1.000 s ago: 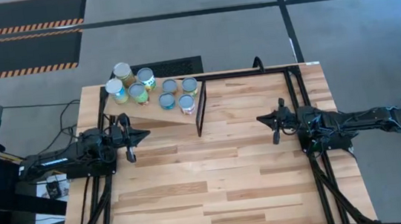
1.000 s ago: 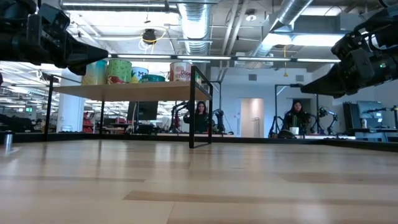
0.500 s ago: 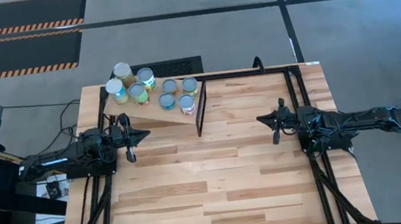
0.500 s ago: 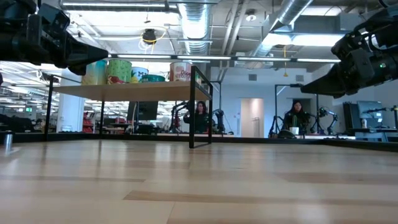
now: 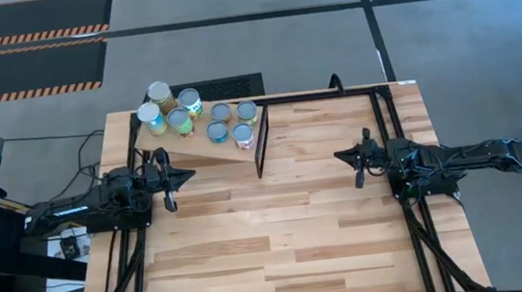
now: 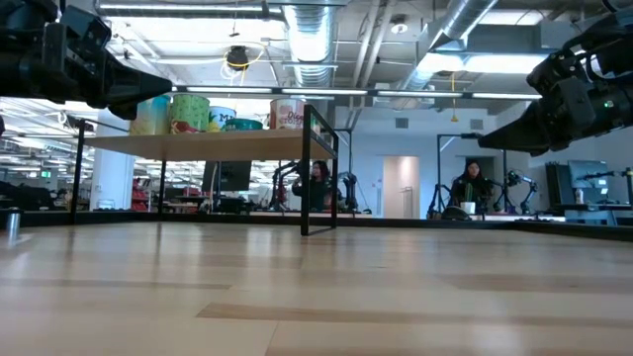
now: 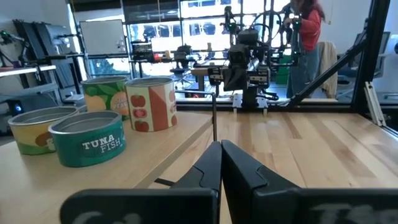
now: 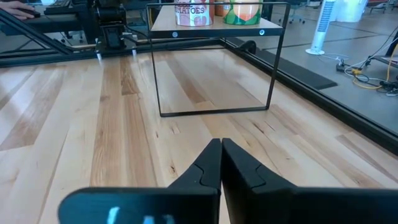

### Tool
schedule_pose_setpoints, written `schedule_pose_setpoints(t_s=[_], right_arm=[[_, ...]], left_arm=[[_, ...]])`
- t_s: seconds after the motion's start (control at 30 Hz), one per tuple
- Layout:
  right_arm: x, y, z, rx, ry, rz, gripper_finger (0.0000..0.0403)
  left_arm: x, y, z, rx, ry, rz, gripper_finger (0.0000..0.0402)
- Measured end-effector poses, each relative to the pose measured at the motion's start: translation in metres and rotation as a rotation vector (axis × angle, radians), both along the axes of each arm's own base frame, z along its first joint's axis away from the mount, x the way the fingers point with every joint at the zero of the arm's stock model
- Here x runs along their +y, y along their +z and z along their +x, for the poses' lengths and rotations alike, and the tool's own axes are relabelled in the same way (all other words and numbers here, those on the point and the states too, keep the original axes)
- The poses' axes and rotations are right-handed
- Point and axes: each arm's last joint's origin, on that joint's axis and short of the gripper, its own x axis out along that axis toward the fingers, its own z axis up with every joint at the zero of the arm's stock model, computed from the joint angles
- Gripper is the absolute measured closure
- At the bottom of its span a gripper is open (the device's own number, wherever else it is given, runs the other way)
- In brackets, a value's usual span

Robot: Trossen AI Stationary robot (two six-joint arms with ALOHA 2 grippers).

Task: Pick and place cans onto a shelf
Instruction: Return to Home Position

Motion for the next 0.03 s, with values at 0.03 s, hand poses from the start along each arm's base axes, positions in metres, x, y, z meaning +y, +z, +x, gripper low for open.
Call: schedule_pose_setpoints(t_s=[0.03], right_arm=[[0.0000,0.0000,0.0000,0.000,0.000,0.000,0.0374]], left_arm=[[0.0000,-0.0001,0.0000,0.001,0.000,0.001,0.0401]])
